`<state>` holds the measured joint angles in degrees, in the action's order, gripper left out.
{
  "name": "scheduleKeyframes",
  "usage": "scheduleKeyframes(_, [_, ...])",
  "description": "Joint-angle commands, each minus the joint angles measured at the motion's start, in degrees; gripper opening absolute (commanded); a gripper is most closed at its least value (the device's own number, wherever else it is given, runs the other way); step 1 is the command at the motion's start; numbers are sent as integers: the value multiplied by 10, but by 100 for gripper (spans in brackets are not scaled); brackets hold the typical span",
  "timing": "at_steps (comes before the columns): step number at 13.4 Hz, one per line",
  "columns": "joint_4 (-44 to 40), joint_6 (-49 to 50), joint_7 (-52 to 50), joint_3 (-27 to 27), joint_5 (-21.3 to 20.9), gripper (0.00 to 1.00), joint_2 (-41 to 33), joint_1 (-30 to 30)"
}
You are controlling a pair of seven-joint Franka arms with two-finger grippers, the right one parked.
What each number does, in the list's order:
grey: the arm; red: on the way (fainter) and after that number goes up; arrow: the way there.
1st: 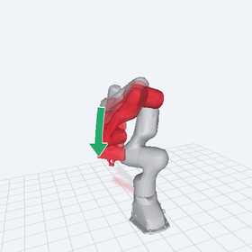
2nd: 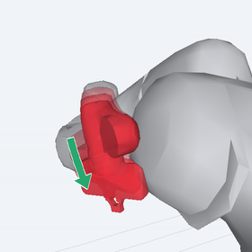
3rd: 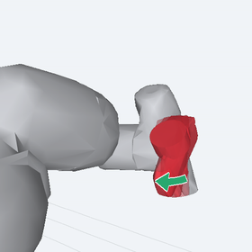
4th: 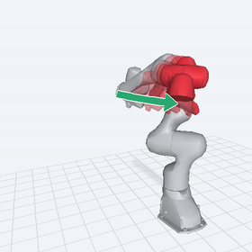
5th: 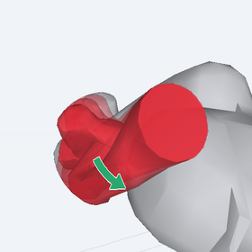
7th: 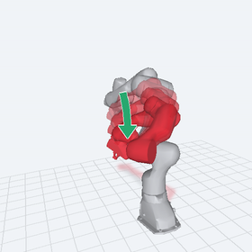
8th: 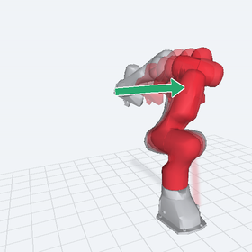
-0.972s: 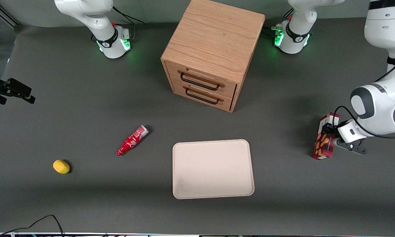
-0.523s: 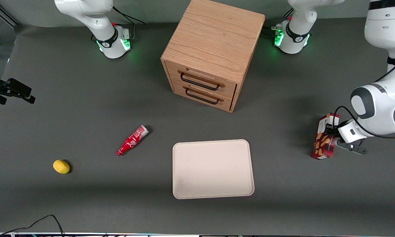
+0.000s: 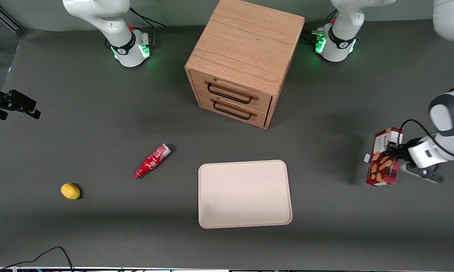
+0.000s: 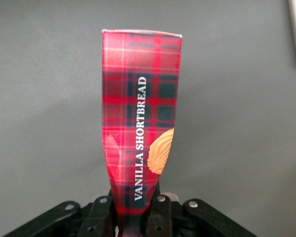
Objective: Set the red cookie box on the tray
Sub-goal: 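Carry the held cookie box over the white tray with the left gripper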
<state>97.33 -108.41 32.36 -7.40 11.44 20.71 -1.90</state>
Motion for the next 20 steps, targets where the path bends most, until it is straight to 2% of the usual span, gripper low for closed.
scheduleKeyframes(1, [-117, 127, -74, 0, -21, 0, -5, 8])
scheduleKeyframes(4, [-210, 203, -227, 63, -41, 0, -3, 12])
scheduleKeyframes(8, [-222, 196, -416, 176, -68, 0, 9, 15])
scheduleKeyframes(12, [-222, 86, -541, 233, -86, 0, 61, 48])
scheduleKeyframes(14, [-222, 12, -607, 267, -140, 0, 108, 59])
scheduleKeyframes(17, [-220, -72, -656, 275, -190, 0, 166, 86])
scheduleKeyframes(20, [-216, -127, -658, 273, -216, 0, 208, 105])
